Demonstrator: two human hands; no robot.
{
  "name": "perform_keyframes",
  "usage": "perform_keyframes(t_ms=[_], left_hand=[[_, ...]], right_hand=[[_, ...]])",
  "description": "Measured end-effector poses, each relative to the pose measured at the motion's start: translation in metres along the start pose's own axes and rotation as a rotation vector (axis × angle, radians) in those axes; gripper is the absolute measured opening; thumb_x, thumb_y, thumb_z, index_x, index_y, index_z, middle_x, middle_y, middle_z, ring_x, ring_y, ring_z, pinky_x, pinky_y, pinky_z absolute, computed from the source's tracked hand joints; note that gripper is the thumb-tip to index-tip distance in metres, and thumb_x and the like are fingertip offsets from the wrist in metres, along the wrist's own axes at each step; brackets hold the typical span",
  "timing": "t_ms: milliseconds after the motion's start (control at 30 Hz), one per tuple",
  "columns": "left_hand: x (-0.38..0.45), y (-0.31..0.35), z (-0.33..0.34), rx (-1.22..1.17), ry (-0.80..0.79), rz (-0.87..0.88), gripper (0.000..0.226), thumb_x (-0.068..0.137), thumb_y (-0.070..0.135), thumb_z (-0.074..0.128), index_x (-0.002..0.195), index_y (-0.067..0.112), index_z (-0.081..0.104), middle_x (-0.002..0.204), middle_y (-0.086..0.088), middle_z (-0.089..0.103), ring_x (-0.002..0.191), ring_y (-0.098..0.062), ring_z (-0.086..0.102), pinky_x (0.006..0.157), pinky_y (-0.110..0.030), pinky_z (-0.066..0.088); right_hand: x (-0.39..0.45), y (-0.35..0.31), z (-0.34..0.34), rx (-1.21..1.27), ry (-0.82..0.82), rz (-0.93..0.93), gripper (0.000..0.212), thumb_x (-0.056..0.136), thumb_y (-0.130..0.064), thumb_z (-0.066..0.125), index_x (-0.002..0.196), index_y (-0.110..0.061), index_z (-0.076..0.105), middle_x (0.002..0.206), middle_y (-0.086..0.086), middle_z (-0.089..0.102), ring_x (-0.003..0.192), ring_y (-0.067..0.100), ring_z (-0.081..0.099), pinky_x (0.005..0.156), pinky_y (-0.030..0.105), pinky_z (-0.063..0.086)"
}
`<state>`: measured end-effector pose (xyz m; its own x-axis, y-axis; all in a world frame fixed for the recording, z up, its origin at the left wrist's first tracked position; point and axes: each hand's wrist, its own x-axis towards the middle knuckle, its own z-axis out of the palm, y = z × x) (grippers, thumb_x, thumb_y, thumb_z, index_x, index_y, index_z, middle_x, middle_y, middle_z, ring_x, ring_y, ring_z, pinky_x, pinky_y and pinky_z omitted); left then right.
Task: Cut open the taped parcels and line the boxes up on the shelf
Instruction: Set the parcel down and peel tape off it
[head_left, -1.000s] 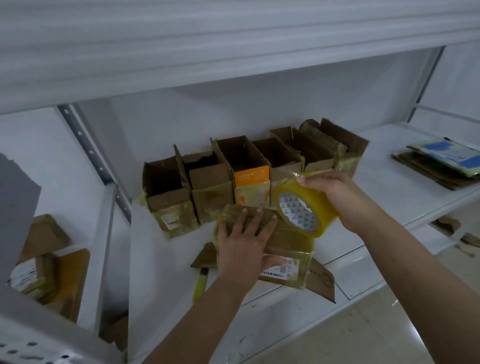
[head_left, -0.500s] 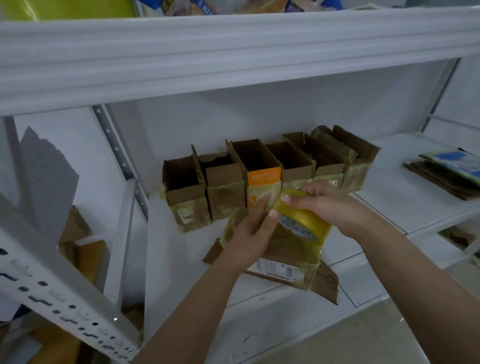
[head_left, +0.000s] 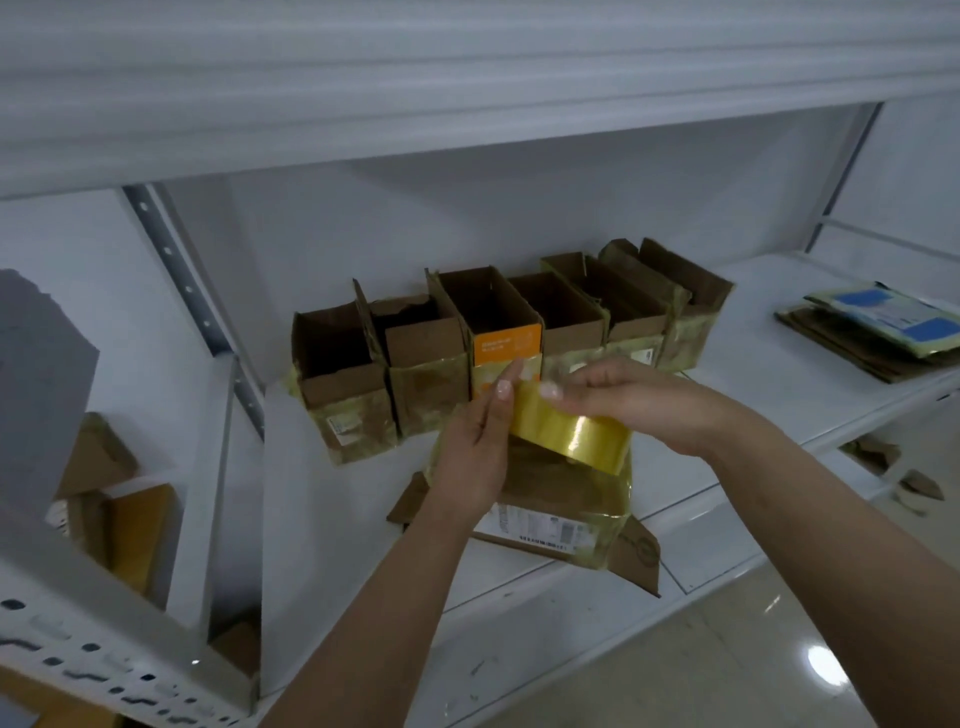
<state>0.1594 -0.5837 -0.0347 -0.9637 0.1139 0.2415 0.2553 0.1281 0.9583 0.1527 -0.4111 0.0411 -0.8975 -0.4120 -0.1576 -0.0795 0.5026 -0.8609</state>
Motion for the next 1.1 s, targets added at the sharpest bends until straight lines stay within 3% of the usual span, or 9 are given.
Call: perform_keyframes(t_ms=[167, 267, 433, 533, 633, 733, 833, 933, 1100], left_hand=[[0.003, -0.019, -0.013, 0.097, 0.073, -0.011, 0.048, 0.1, 0.041, 0.035, 0.141, 0.023, 0.052, 0.124, 0.0, 0.066, 0.115, -0.011, 0.06, 0.097, -0.029, 0.048], [0.004, -0.027, -0.014, 0.172, 0.083, 0.03, 0.054, 0.095, 0.051, 0.033, 0.138, 0.027, 0.055, 0.12, 0.003, 0.069, 0.111, -0.008, 0.062, 0.094, -0.025, 0.049], [0.006, -0.041, -0.024, 0.158, 0.158, -0.005, 0.033, 0.102, 0.049, 0.036, 0.123, 0.043, 0.061, 0.104, 0.008, 0.074, 0.1, -0.008, 0.07, 0.095, -0.037, 0.052], [0.006, -0.044, -0.024, 0.153, 0.183, -0.021, 0.025, 0.101, 0.05, 0.036, 0.109, 0.056, 0.059, 0.097, 0.011, 0.075, 0.09, -0.002, 0.071, 0.089, -0.032, 0.054], [0.007, -0.05, -0.023, 0.111, 0.187, -0.038, 0.027, 0.101, 0.044, 0.036, 0.109, 0.046, 0.061, 0.1, 0.005, 0.074, 0.085, 0.001, 0.07, 0.081, -0.016, 0.054], [0.005, -0.056, -0.02, 0.079, 0.184, -0.065, 0.031, 0.104, 0.034, 0.038, 0.116, 0.027, 0.066, 0.1, 0.003, 0.074, 0.085, 0.002, 0.07, 0.078, -0.006, 0.048], [0.004, -0.06, -0.019, 0.053, 0.226, -0.09, 0.028, 0.105, 0.031, 0.039, 0.099, 0.036, 0.066, 0.092, 0.01, 0.075, 0.087, -0.002, 0.071, 0.085, -0.012, 0.05], [0.01, -0.061, -0.019, 0.072, 0.222, -0.111, 0.032, 0.105, 0.032, 0.038, 0.089, 0.041, 0.064, 0.091, 0.01, 0.076, 0.091, -0.003, 0.071, 0.095, -0.02, 0.049], [0.021, -0.064, -0.021, -0.001, 0.218, -0.148, 0.031, 0.106, 0.034, 0.034, 0.105, 0.022, 0.063, 0.092, 0.005, 0.075, 0.094, -0.007, 0.071, 0.102, -0.037, 0.048]], right_hand=[[0.0, 0.007, -0.011, 0.041, -0.134, -0.128, 0.007, 0.091, -0.012, 0.065, 0.088, -0.017, 0.069, 0.082, -0.007, 0.071, 0.08, 0.009, 0.066, 0.074, 0.022, 0.049], [0.003, 0.002, -0.016, 0.073, -0.071, -0.106, 0.006, 0.082, -0.024, 0.069, 0.08, -0.023, 0.075, 0.082, -0.005, 0.075, 0.077, 0.009, 0.071, 0.068, 0.016, 0.051], [0.01, 0.005, -0.017, -0.046, 0.143, -0.013, 0.04, 0.076, -0.057, 0.067, 0.073, -0.019, 0.076, 0.074, 0.0, 0.075, 0.066, 0.013, 0.073, 0.055, 0.017, 0.052], [0.004, 0.013, -0.021, 0.022, 0.102, -0.024, 0.047, 0.063, -0.062, 0.068, 0.076, -0.018, 0.077, 0.081, 0.005, 0.076, 0.075, 0.019, 0.074, 0.071, 0.027, 0.055], [-0.002, 0.02, -0.029, 0.093, 0.017, -0.022, 0.051, 0.064, -0.051, 0.069, 0.095, -0.012, 0.076, 0.098, 0.009, 0.075, 0.095, 0.025, 0.071, 0.092, 0.04, 0.051], [-0.006, 0.022, -0.026, 0.04, -0.031, 0.019, 0.044, 0.066, -0.046, 0.068, 0.097, -0.015, 0.076, 0.096, 0.004, 0.076, 0.093, 0.019, 0.071, 0.087, 0.035, 0.051], [-0.003, 0.021, -0.022, -0.094, 0.024, 0.053, 0.059, 0.058, -0.059, 0.068, 0.09, -0.009, 0.076, 0.084, 0.007, 0.076, 0.079, 0.023, 0.073, 0.075, 0.038, 0.057], [0.0, 0.021, -0.02, -0.184, 0.072, 0.113, 0.072, 0.048, -0.067, 0.068, 0.087, -0.007, 0.076, 0.081, 0.008, 0.075, 0.077, 0.024, 0.073, 0.079, 0.041, 0.058], [-0.003, 0.025, -0.027, -0.048, 0.059, 0.1, 0.07, 0.059, -0.063, 0.067, 0.101, -0.008, 0.074, 0.095, 0.006, 0.076, 0.09, 0.024, 0.073, 0.096, 0.047, 0.053]])
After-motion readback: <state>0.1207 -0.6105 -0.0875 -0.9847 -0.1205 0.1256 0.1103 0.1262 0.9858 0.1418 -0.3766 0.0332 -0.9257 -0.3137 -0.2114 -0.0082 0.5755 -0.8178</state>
